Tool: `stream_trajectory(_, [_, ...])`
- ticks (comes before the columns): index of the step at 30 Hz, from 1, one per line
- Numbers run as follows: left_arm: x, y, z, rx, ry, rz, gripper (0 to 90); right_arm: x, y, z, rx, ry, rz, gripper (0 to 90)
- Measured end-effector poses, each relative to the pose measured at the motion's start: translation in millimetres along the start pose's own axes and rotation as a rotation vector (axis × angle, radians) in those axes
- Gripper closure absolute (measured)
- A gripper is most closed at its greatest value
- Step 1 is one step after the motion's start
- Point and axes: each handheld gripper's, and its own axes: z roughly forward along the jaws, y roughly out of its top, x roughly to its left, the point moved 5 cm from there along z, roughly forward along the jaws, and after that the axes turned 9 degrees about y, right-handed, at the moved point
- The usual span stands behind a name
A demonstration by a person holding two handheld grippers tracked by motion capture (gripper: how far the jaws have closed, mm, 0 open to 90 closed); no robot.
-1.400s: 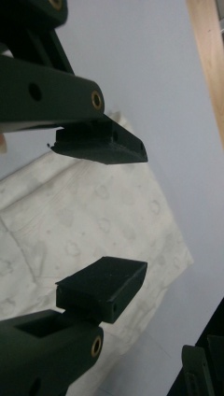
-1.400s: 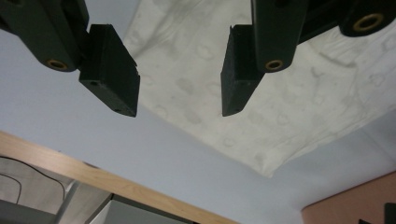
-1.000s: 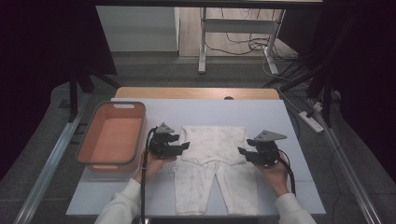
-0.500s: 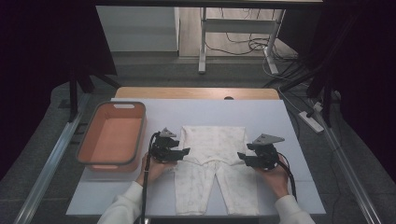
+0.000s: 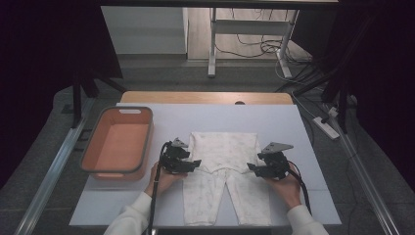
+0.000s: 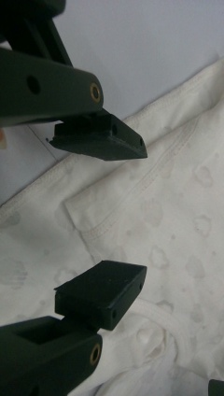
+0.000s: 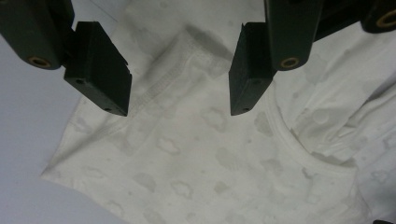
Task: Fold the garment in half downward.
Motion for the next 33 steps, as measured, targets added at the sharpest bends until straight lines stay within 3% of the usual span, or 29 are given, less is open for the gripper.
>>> stream_trajectory(7, [-4.1,-3.5,5.1,0.025,-0.008,0.016,39.9,-0.7,-4.3,4.9,0.03,-0.005,0.008,40.0])
stream_trajectory(13, [-5.4,-6.7,7.7,0.042,-0.02,0.024,50.5,-0.6,-6.4,6.7,0.048,-0.013,0.008,45.0])
stream_trajectory(20, [-3.3,-9.7,8.4,0.051,-0.028,0.01,69.9,0.6,-9.0,9.3,0.075,-0.013,-0.002,62.1])
stream_trajectory(24, [-5.0,-9.8,8.3,0.048,-0.042,0.008,80.8,2.6,-8.6,9.1,0.073,-0.003,-0.008,77.0])
stream_trajectory(27, [-4.2,-9.3,6.6,0.045,-0.039,0.009,84.3,3.1,-8.0,7.2,0.074,0.003,-0.015,82.4])
stream_trajectory(33, [-4.3,-7.7,-0.1,0.03,-0.05,0.0,85.2,4.2,-3.7,-2.9,0.031,0.008,-0.011,84.3])
